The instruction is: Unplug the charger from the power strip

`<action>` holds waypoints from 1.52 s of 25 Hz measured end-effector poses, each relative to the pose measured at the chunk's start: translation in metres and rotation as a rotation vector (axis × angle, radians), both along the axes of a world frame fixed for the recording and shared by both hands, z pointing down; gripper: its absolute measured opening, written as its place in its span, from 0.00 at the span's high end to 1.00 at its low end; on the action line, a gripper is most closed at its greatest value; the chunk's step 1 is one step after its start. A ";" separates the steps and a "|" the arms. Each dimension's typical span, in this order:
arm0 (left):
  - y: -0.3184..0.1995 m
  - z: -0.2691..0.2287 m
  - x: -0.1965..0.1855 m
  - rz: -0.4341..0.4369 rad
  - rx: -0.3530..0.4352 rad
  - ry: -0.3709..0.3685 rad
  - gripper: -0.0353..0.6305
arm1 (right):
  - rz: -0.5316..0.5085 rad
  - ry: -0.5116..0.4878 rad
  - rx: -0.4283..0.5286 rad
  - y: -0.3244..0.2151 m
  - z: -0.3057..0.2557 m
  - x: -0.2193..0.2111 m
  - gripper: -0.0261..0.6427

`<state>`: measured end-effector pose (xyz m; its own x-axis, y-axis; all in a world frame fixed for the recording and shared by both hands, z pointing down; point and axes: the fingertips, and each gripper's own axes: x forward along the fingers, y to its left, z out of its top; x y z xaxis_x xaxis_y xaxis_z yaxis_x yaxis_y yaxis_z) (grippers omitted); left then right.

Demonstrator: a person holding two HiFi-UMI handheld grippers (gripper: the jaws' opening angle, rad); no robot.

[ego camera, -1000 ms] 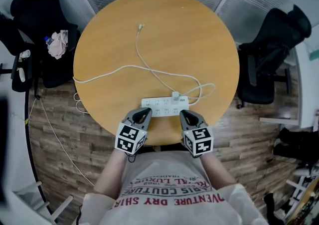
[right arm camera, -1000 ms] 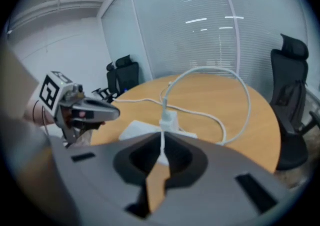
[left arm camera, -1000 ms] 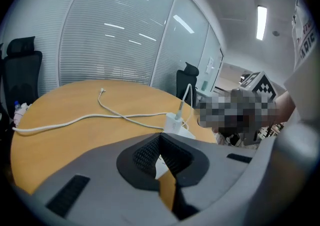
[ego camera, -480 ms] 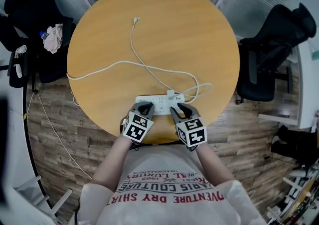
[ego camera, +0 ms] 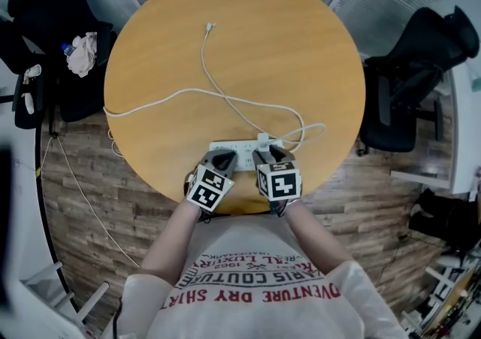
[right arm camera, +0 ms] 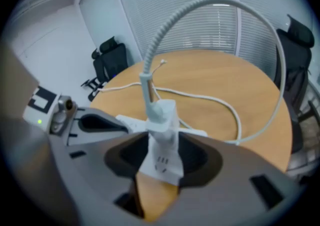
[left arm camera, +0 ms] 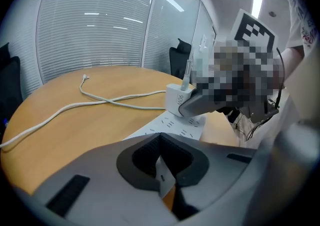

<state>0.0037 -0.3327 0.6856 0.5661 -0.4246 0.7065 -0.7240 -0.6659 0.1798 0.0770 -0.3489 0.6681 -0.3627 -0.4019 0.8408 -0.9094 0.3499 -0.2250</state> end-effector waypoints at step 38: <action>0.001 0.002 0.004 0.043 0.050 -0.048 0.90 | 0.046 0.056 0.075 0.002 -0.043 -0.006 0.72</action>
